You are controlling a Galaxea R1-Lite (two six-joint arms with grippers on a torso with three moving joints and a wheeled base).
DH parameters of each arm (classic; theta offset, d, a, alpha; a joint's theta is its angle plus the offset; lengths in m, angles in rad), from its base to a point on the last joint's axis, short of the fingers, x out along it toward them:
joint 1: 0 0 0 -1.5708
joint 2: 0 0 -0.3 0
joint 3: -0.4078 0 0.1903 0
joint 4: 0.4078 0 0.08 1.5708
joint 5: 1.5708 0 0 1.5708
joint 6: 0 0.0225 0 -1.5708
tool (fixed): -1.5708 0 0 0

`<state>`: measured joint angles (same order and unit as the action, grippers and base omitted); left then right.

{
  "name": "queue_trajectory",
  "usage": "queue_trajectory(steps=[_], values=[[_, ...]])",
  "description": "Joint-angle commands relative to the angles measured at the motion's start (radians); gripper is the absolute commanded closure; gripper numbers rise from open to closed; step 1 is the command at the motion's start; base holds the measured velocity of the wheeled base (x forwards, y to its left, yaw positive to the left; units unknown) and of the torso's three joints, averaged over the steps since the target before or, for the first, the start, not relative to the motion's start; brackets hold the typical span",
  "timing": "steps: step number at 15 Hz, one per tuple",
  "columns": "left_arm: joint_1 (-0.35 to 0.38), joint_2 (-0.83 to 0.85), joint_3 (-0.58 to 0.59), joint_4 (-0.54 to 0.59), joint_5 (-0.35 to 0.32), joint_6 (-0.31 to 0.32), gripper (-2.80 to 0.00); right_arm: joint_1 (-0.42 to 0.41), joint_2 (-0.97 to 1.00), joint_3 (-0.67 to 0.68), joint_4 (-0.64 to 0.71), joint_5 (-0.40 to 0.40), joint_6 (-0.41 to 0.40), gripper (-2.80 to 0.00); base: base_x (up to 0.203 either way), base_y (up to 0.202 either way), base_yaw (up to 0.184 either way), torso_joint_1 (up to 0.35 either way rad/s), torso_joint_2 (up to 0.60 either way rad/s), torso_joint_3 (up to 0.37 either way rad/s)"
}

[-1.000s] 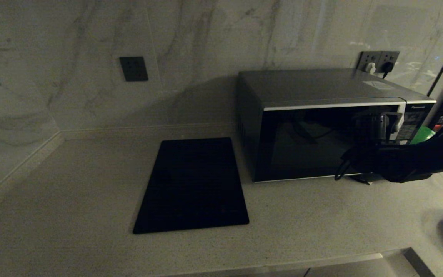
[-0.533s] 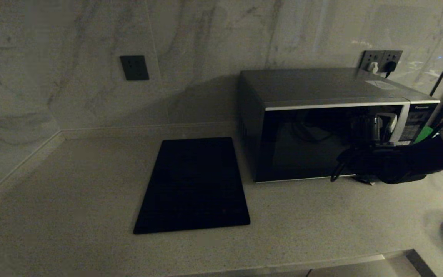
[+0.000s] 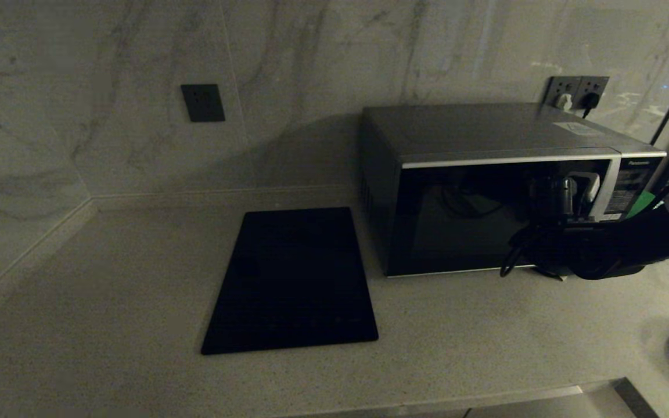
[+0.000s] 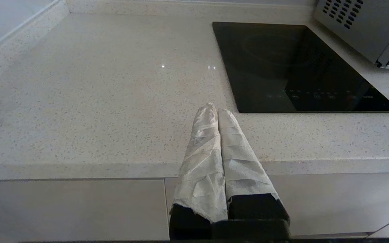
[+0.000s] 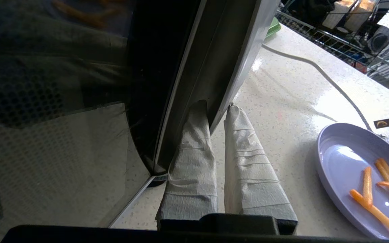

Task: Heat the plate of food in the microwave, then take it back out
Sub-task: Open the microwave oven

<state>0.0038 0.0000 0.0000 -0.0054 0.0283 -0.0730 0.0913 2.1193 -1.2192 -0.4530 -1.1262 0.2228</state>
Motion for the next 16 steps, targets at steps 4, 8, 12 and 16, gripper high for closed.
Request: queue_trajectory(steps=[4,8,12,16], values=[[0.001,0.002,0.0,-0.001,0.001,-0.001,0.0,0.002,-0.046,0.056,0.0,-0.014,0.001,0.0,0.0,0.0,0.0,0.0,0.0,0.0],[0.001,0.002,0.0,-0.001,0.001,-0.001,0.0,0.005,-0.076,0.096,0.0,-0.014,0.001,0.0,0.0,0.0,0.0,0.0,0.0,0.0],[0.001,0.002,0.0,-0.001,0.001,-0.001,0.0,0.027,-0.103,0.125,0.0,-0.011,0.003,0.0,0.0,0.0,0.0,0.0,0.0,0.0],[0.001,0.002,0.0,-0.001,0.001,-0.001,0.0,0.063,-0.143,0.16,0.0,-0.011,0.006,0.0,0.0,0.0,0.0,0.0,0.0,0.0]])
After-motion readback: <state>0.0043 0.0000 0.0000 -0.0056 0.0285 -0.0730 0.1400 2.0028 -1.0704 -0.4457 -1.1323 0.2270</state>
